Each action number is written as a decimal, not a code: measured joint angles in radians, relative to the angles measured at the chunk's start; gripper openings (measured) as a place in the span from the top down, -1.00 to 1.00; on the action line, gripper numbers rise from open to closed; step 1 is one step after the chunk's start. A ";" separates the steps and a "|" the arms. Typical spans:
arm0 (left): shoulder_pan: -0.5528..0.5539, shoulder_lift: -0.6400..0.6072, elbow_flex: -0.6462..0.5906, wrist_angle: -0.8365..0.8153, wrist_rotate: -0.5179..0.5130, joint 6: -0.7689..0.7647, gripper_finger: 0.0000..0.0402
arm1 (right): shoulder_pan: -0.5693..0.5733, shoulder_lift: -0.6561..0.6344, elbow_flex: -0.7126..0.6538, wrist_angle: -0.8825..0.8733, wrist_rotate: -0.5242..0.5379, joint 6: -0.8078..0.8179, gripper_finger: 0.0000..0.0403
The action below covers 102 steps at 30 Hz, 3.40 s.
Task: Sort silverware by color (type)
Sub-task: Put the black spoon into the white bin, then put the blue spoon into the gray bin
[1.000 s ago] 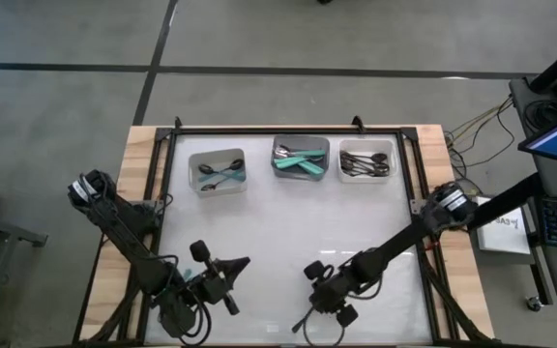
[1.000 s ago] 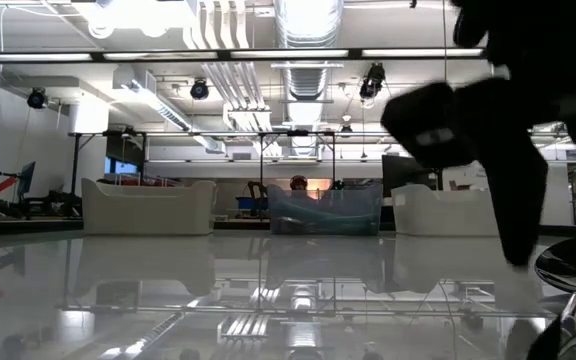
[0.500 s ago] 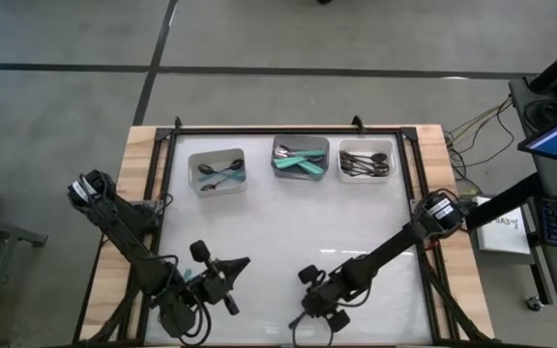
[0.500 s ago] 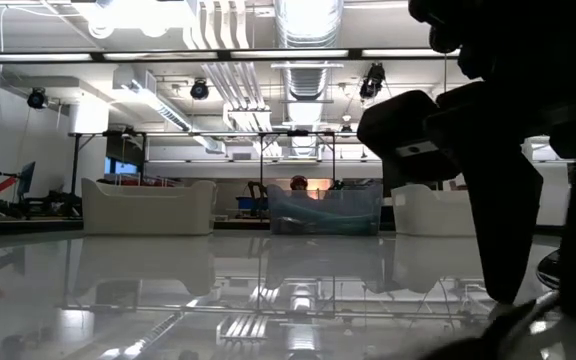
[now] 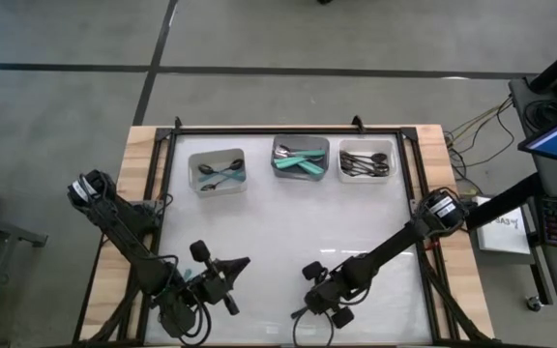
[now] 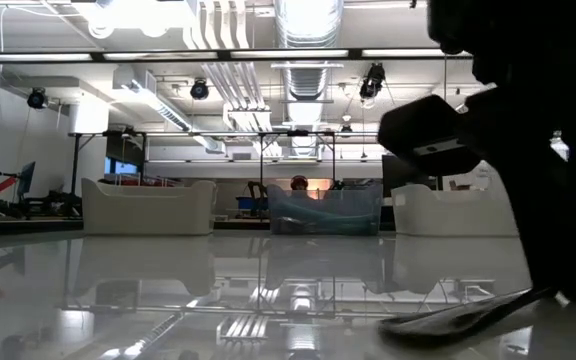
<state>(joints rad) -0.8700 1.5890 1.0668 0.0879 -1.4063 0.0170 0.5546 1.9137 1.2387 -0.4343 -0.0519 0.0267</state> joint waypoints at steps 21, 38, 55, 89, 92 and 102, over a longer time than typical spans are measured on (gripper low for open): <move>0.000 0.000 0.000 -0.003 0.001 0.000 1.00 | -0.377 -0.410 -0.130 -0.540 0.262 -0.078 0.95; -0.001 0.000 0.000 -0.037 0.001 -0.008 1.00 | -0.954 -0.855 -0.418 -0.415 0.395 -0.019 0.96; -0.001 0.000 -0.001 -0.039 0.002 -0.038 1.00 | -1.045 -0.827 -0.460 -0.256 0.418 -0.038 0.41; -0.033 0.002 -0.002 -0.766 1.120 -1.496 0.95 | -0.774 -0.781 -0.460 -0.079 0.052 0.097 0.40; -0.061 0.010 -0.002 -0.801 1.217 -1.593 0.87 | -0.775 -0.763 -0.460 -0.075 0.053 0.091 0.40; -0.079 0.071 -0.005 -0.977 1.391 -1.717 0.56 | -0.771 -0.701 -0.460 -0.062 0.051 0.112 0.40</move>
<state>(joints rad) -0.9493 1.6601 1.0615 -0.8888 -0.0150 -1.7001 -0.2168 1.2132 0.7784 -0.4962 -0.0010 0.1390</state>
